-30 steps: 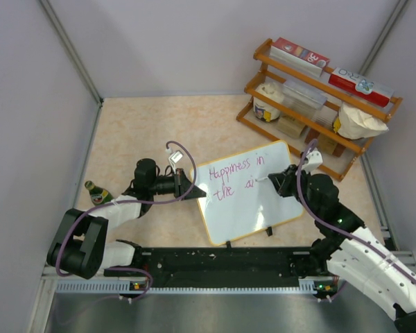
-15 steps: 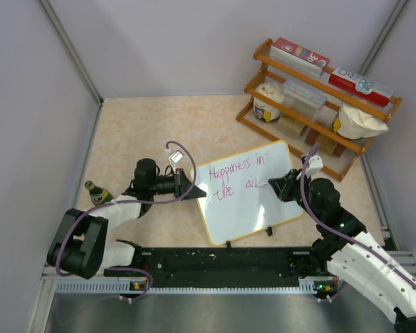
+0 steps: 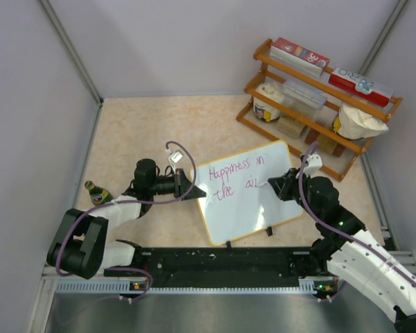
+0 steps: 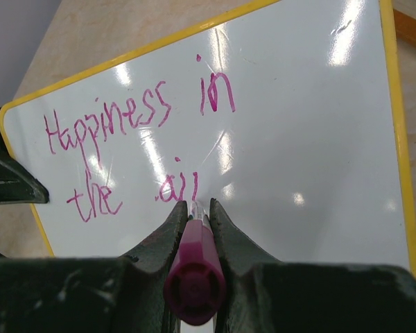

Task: Write a sentence on the whiteboard

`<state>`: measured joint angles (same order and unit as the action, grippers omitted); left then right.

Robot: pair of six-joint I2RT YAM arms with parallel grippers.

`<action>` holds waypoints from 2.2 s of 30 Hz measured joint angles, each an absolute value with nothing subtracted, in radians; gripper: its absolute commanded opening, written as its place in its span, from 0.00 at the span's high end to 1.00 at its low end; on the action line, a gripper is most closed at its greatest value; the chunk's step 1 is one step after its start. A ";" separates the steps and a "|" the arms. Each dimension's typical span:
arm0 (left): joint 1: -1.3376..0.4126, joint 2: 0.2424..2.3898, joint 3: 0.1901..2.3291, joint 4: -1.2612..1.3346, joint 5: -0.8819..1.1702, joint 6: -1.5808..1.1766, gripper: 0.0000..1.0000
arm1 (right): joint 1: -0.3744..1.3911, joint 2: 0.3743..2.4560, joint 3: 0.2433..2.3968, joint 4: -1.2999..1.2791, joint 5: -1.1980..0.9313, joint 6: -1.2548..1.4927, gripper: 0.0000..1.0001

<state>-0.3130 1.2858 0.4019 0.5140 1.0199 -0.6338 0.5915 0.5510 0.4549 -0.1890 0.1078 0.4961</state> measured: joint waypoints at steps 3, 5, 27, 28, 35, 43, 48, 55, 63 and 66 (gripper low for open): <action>-0.313 1.285 0.400 0.515 1.020 -0.634 1.00 | 0.591 0.563 0.462 -0.187 0.109 0.492 1.00; -0.313 1.285 0.400 0.516 1.019 -0.635 1.00 | 0.591 0.568 0.467 -0.186 0.111 0.490 1.00; -0.313 1.285 0.400 0.516 1.020 -0.634 1.00 | 0.591 0.583 0.479 -0.157 0.170 0.481 1.00; -0.313 1.285 0.400 0.516 1.020 -0.634 1.00 | 0.591 0.584 0.479 -0.157 0.172 0.481 1.00; -0.313 1.285 0.400 0.515 1.020 -0.634 1.00 | 0.591 0.586 0.479 -0.151 0.176 0.480 1.00; -0.313 1.285 0.400 0.513 1.020 -0.633 1.00 | 0.584 0.585 0.479 -0.149 0.182 0.480 1.00; -0.313 1.285 0.400 0.513 1.020 -0.633 1.00 | 0.580 0.579 0.478 -0.151 0.181 0.481 1.00; -0.313 1.285 0.400 0.513 1.021 -0.630 1.00 | 0.578 0.537 0.458 -0.168 0.182 0.484 1.00; -0.313 1.285 0.400 0.511 1.020 -0.630 1.00 | 0.575 0.528 0.451 -0.172 0.182 0.498 1.00; -0.313 1.280 0.400 0.507 1.020 -0.627 0.98 | 0.574 0.517 0.452 -0.181 0.181 0.499 1.00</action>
